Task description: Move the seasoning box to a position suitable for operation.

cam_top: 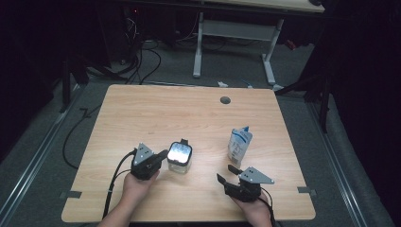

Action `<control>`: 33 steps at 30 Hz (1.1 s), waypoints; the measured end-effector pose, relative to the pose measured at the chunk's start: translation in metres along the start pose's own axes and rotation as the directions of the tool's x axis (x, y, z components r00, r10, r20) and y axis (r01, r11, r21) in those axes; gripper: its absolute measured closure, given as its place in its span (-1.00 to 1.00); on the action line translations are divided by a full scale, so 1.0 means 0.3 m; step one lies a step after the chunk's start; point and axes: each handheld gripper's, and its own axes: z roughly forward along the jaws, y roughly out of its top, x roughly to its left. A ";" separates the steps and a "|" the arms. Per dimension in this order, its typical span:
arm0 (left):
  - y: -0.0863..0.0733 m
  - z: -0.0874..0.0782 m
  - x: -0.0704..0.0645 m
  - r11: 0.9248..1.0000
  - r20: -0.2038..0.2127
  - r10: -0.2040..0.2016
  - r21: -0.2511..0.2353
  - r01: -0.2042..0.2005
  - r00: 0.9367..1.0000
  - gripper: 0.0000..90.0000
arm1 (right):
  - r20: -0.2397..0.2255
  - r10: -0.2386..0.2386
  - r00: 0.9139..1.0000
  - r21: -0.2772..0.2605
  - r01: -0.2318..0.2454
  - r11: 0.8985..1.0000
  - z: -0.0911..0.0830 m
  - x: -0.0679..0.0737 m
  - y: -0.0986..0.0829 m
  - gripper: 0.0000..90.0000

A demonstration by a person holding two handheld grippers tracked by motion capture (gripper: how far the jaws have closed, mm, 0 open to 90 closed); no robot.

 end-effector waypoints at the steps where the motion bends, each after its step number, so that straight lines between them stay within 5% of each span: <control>1: -0.004 -0.007 -0.010 1.000 0.007 -0.008 0.000 0.008 1.000 0.99 | 0.000 0.000 1.000 0.002 0.000 1.000 0.000 -0.001 0.000 -0.07; 14: -0.031 -0.039 -0.126 1.000 0.056 -0.002 -0.014 0.003 0.998 0.96 | 0.010 -0.007 1.000 0.013 0.006 1.000 0.003 -0.002 -0.003 -0.07; 17: -0.034 -0.033 -0.154 1.000 0.108 -0.022 -0.012 0.024 0.994 0.95 | 0.016 -0.007 1.000 0.017 0.006 1.000 0.004 0.000 -0.004 -0.08; 21: -0.043 -0.026 -0.191 1.000 0.135 0.019 0.005 -0.020 0.991 0.88 | 0.019 -0.012 1.000 0.021 0.011 1.000 0.008 0.003 -0.005 -0.09; 28: -0.055 -0.086 -0.080 0.994 0.053 0.088 0.067 -0.092 0.995 0.53 | 0.006 -0.004 1.000 0.029 0.004 1.000 0.019 0.007 -0.009 -0.01; 31: -0.071 -0.121 -0.028 0.992 -0.009 0.100 0.078 -0.099 0.995 0.41 | -0.013 -0.008 1.000 0.055 0.009 0.998 0.041 0.027 -0.008 0.23; 33: -0.088 -0.141 -0.003 0.995 -0.021 0.078 0.066 -0.076 0.997 0.38 | -0.012 -0.014 1.000 0.076 0.015 0.997 0.059 0.048 -0.001 0.57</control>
